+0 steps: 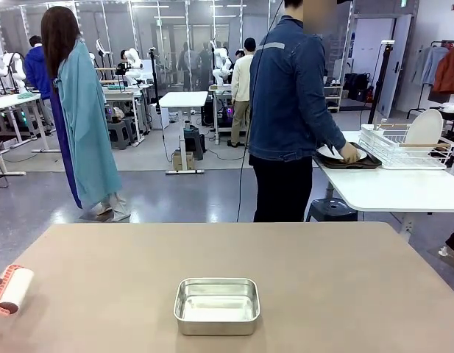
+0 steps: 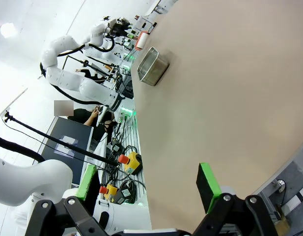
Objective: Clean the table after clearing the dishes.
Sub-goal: When the right (or left) Handle tray is removed, use the right hand (or left hand) to clean the right (or left) side of the table with the Lint Roller.
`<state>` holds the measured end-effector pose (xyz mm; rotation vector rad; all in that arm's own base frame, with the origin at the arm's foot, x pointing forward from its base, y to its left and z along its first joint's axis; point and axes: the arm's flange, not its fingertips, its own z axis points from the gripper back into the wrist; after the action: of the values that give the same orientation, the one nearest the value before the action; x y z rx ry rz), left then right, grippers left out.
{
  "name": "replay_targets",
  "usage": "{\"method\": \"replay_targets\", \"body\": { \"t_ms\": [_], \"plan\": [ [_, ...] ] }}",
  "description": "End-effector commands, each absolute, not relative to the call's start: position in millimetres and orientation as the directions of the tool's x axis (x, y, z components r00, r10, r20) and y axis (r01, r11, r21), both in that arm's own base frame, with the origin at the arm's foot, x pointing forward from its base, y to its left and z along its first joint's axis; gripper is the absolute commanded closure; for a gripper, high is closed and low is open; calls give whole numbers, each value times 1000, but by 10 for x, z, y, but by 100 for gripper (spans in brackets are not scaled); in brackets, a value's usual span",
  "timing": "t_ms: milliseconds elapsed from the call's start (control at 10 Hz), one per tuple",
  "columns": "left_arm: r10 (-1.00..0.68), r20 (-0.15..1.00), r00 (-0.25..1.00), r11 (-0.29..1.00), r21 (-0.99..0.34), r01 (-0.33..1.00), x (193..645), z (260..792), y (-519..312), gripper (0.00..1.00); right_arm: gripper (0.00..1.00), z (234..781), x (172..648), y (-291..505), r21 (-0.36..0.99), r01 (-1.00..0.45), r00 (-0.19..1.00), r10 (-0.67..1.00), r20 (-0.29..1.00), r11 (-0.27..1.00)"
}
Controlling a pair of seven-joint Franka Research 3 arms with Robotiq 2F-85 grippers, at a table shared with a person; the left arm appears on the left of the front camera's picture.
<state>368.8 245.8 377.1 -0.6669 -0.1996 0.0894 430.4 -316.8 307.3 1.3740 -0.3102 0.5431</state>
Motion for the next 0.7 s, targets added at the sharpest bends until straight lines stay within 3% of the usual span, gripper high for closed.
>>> {"method": "replay_targets", "body": {
  "t_ms": [0,300,400,600],
  "plan": [
    [189,239,953,801,-599,-9,3210,4155,2165,79,0,3089,4243,-3098,838,-534,839,189,510,112],
    [274,404,873,809,-587,18,2627,4615,2045,79,0,3089,4243,-3098,838,-534,839,189,510,112],
    [189,309,932,787,-615,44,3054,4391,2165,79,0,3089,4243,-3098,838,-534,839,189,510,112],
    [189,309,932,787,-615,44,3054,4391,2165,79,0,3089,4243,-3098,838,-534,839,189,510,112]
  ]
}}
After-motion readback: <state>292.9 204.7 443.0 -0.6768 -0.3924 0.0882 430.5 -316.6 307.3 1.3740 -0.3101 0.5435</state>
